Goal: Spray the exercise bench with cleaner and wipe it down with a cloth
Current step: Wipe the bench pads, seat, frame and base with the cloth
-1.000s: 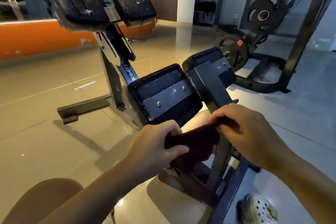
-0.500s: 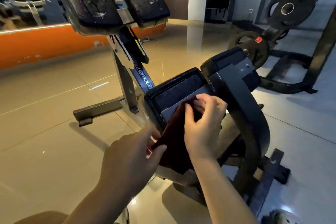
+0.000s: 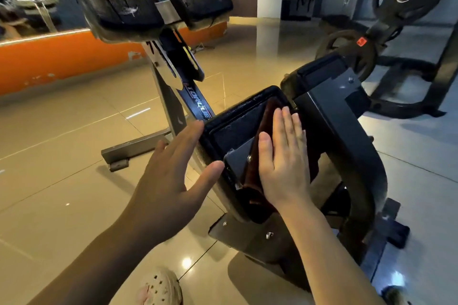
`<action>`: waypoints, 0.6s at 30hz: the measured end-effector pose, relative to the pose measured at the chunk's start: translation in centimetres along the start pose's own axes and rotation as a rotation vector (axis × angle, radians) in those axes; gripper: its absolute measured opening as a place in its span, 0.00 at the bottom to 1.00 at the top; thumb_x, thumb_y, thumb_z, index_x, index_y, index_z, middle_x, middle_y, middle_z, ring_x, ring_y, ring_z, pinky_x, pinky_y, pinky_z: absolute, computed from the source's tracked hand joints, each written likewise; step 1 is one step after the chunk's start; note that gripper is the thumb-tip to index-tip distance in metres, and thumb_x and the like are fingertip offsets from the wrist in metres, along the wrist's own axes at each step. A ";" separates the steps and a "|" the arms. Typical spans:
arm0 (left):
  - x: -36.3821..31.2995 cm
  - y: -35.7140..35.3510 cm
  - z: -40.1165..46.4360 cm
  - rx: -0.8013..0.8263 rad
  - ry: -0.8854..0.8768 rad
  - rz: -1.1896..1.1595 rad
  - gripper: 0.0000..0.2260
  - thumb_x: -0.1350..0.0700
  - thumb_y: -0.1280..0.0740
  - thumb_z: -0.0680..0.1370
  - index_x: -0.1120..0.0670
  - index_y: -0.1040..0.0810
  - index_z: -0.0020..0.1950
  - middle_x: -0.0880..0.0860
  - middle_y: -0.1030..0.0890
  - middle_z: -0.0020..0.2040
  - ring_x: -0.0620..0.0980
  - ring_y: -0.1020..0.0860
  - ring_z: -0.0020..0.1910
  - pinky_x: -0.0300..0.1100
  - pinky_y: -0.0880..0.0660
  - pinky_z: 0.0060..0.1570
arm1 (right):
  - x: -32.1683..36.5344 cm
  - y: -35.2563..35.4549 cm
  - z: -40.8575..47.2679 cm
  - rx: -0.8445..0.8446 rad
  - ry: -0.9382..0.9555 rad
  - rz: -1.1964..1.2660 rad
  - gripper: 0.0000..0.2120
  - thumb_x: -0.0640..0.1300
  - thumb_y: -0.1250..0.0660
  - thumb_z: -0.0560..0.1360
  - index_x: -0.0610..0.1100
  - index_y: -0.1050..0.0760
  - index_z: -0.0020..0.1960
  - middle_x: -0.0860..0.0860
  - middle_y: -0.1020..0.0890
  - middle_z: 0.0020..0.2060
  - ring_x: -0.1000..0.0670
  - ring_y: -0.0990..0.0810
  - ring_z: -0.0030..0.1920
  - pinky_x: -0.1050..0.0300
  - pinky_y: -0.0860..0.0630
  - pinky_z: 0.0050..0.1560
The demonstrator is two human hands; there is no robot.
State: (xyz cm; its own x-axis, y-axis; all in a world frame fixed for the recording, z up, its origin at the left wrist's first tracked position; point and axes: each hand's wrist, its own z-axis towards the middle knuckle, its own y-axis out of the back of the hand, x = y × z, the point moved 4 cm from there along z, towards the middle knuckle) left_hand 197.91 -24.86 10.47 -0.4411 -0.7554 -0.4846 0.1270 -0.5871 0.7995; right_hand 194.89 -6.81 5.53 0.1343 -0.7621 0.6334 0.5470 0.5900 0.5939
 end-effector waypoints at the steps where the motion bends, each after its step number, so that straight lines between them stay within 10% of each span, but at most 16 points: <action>1: 0.0 0.1 -0.1 0.003 -0.004 -0.012 0.30 0.28 0.54 0.68 0.30 0.54 0.68 0.32 0.50 0.71 0.34 0.50 0.72 0.46 0.50 0.74 | 0.0 -0.1 -0.1 -0.002 -0.005 0.016 0.30 0.64 0.65 0.76 0.54 0.60 0.75 0.60 0.58 0.76 0.62 0.64 0.76 0.65 0.68 0.73; 9: 0.2 0.2 -0.1 0.069 -0.007 -0.100 0.27 0.29 0.54 0.69 0.26 0.55 0.67 0.24 0.53 0.68 0.31 0.50 0.71 0.45 0.49 0.74 | 2.0 -1.6 -8.8 -0.114 0.009 0.064 0.28 0.62 0.57 0.83 0.52 0.53 0.78 0.57 0.47 0.78 0.57 0.53 0.78 0.62 0.58 0.76; 18: 0.2 0.3 -0.3 0.131 -0.034 -0.106 0.25 0.38 0.51 0.74 0.31 0.58 0.68 0.26 0.55 0.67 0.30 0.54 0.71 0.43 0.53 0.75 | 0.1 1.3 1.0 0.093 -0.076 -0.131 0.36 0.65 0.64 0.76 0.48 0.58 0.79 0.53 0.56 0.79 0.57 0.64 0.76 0.59 0.70 0.73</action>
State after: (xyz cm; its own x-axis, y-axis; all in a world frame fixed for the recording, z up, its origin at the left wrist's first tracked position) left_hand 198.12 -25.29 10.54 -0.4763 -0.6797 -0.5579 -0.0377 -0.6181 0.7852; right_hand 194.80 -5.87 6.83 0.0025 -0.8136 0.5814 0.4768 0.5120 0.7145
